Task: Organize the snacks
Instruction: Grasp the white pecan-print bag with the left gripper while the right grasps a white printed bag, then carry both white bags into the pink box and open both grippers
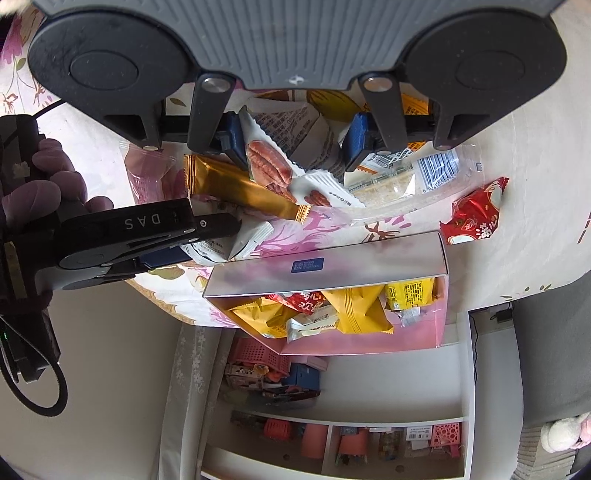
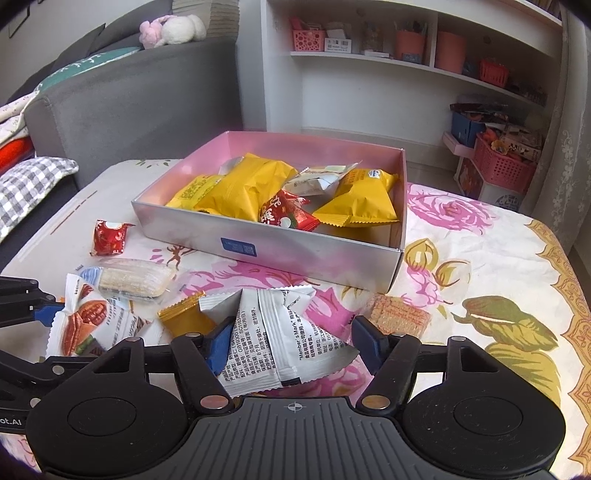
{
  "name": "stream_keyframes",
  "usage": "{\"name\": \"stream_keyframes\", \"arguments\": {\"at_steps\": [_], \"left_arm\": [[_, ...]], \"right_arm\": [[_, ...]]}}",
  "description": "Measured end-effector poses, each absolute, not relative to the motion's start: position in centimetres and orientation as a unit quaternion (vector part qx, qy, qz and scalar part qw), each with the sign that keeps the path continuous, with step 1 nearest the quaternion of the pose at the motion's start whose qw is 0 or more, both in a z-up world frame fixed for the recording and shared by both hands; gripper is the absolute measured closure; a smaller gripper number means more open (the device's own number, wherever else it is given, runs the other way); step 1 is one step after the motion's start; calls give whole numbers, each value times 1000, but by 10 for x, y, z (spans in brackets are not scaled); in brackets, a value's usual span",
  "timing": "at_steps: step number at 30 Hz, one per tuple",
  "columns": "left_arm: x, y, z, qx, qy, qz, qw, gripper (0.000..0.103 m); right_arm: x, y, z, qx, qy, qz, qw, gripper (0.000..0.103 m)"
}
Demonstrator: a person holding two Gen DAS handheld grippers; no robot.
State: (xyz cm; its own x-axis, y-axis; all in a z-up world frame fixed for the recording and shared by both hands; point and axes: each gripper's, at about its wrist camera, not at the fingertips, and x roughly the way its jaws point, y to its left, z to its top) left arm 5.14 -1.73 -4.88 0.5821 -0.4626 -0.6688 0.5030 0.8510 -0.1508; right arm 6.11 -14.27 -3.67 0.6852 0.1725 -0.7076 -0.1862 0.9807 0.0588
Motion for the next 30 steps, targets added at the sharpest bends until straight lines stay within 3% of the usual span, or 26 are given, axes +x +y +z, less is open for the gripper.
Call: {"name": "stream_keyframes", "arguments": {"at_steps": [30], "left_arm": [[77, -11, -10, -60, 327, -248, 910, 55]], "right_arm": [[92, -182, 4, 141, 331, 53, 931, 36]]}}
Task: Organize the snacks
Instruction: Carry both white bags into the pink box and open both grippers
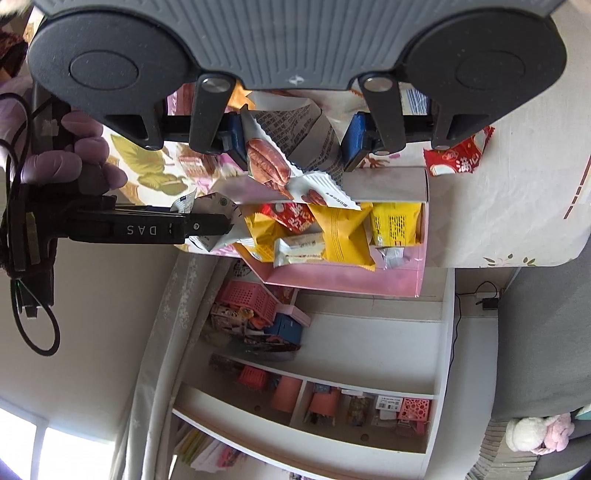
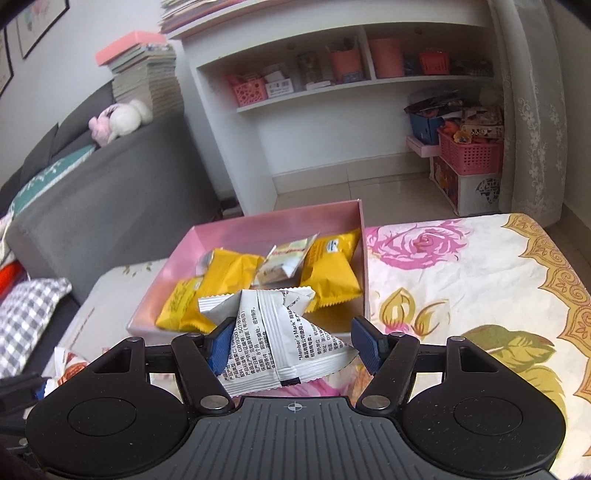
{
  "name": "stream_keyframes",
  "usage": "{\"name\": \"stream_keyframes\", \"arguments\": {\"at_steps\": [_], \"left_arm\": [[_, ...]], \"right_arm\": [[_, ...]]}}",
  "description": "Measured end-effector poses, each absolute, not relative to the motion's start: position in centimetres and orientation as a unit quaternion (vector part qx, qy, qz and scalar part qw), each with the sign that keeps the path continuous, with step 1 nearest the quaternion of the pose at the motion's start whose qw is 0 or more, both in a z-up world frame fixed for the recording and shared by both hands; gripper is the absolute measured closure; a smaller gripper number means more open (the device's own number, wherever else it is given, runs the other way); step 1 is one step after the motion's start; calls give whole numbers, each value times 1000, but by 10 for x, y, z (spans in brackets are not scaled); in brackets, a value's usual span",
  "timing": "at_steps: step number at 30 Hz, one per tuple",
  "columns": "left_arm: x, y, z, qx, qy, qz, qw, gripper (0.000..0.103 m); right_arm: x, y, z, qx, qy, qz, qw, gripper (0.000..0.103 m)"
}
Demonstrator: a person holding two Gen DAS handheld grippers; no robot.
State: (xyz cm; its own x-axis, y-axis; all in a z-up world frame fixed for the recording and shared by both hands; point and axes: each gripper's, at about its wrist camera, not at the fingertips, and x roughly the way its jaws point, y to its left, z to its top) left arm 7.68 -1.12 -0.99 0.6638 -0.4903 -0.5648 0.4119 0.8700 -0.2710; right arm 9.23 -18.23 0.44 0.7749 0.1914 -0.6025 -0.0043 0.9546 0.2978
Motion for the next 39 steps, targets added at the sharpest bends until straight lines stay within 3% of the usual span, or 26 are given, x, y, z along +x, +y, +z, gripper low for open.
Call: {"name": "stream_keyframes", "arguments": {"at_steps": [15, 39], "left_arm": [[144, -17, -1, -98, 323, -193, 921, 55], [247, -49, -32, -202, 335, -144, 909, 55]], "right_arm": [[130, -188, -13, 148, 354, 38, 923, 36], [152, -189, -24, 98, 334, 24, 937, 36]]}}
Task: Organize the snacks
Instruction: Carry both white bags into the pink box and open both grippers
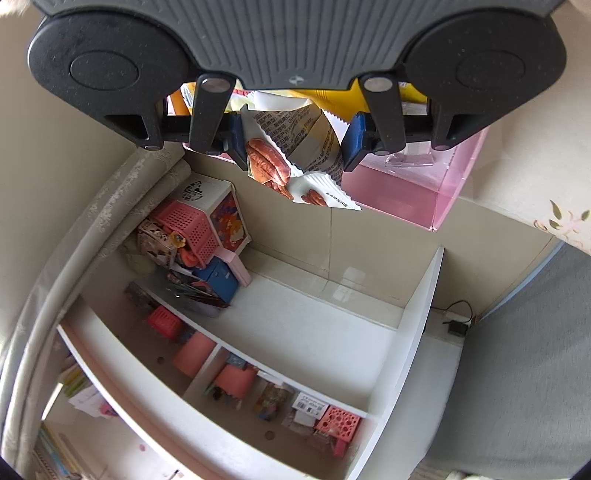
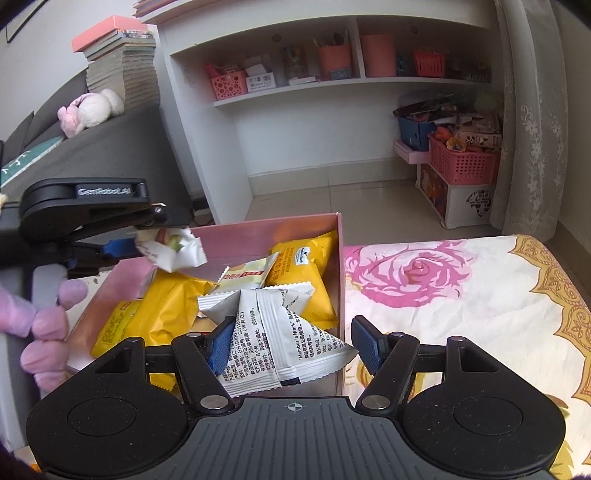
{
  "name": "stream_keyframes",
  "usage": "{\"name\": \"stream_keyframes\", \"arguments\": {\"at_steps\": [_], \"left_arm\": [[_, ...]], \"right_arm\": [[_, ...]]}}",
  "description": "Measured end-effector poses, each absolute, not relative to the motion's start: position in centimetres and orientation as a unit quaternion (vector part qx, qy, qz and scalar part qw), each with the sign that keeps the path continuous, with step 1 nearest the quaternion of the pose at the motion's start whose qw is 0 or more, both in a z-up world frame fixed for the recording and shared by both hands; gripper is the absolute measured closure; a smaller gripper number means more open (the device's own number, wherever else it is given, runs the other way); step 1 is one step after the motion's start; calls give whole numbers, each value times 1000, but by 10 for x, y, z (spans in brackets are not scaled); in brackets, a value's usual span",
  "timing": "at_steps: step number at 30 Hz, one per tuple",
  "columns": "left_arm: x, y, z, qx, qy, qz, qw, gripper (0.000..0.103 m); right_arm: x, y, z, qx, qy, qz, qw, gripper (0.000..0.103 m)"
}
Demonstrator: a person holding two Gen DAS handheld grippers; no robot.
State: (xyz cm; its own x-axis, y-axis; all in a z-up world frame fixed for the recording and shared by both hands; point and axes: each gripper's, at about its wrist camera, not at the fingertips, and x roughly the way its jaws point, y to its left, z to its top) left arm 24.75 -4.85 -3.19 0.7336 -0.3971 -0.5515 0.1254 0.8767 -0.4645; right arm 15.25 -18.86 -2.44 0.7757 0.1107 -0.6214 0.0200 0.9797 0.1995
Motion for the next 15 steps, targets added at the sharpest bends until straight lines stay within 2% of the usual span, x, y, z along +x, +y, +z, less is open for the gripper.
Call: {"name": "stream_keyframes", "arguments": {"at_steps": [15], "left_arm": [[256, -33, -38, -146, 352, -79, 921, 54]], "right_arm": [[153, -183, -24, 88, 336, 33, 937, 33]]}}
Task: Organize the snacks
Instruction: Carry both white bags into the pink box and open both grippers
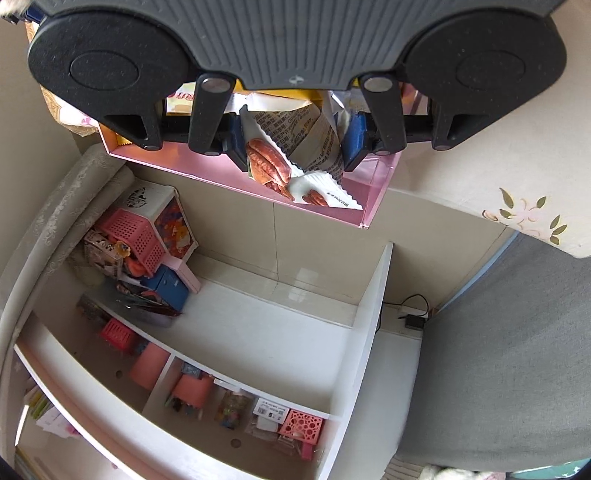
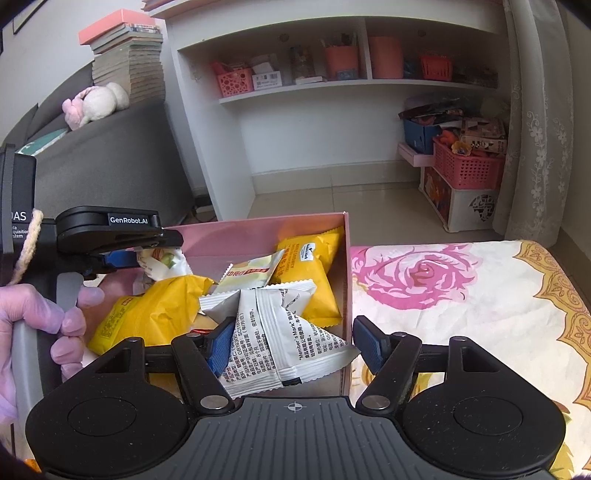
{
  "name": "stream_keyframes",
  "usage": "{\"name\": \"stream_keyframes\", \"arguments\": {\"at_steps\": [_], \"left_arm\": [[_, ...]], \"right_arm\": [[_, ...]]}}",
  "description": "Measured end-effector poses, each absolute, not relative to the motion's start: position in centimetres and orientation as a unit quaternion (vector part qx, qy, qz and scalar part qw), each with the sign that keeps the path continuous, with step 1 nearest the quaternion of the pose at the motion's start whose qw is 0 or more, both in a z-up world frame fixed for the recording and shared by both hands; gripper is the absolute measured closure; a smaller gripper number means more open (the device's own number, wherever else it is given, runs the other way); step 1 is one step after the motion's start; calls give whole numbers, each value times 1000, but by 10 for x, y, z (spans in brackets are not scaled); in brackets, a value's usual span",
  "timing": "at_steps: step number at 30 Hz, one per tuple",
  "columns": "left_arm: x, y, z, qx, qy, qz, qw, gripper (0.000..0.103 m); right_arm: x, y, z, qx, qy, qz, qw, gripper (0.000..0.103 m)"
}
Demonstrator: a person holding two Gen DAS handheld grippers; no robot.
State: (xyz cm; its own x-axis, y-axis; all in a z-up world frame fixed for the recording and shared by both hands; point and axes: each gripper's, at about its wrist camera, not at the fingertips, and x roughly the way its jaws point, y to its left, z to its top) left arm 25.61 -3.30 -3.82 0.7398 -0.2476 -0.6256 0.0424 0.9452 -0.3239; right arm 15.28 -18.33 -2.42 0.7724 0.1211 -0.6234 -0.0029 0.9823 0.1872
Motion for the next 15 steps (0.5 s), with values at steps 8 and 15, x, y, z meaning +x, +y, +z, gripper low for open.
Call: {"name": "stream_keyframes", "arguments": {"at_steps": [8, 15], "left_arm": [[238, -30, -24, -101, 356, -86, 925, 34], [208, -26, -13, -49, 357, -102, 927, 25]], "right_arm": [[148, -193, -11, 134, 329, 60, 933, 16], [133, -193, 3, 128, 328, 63, 934, 11]]}}
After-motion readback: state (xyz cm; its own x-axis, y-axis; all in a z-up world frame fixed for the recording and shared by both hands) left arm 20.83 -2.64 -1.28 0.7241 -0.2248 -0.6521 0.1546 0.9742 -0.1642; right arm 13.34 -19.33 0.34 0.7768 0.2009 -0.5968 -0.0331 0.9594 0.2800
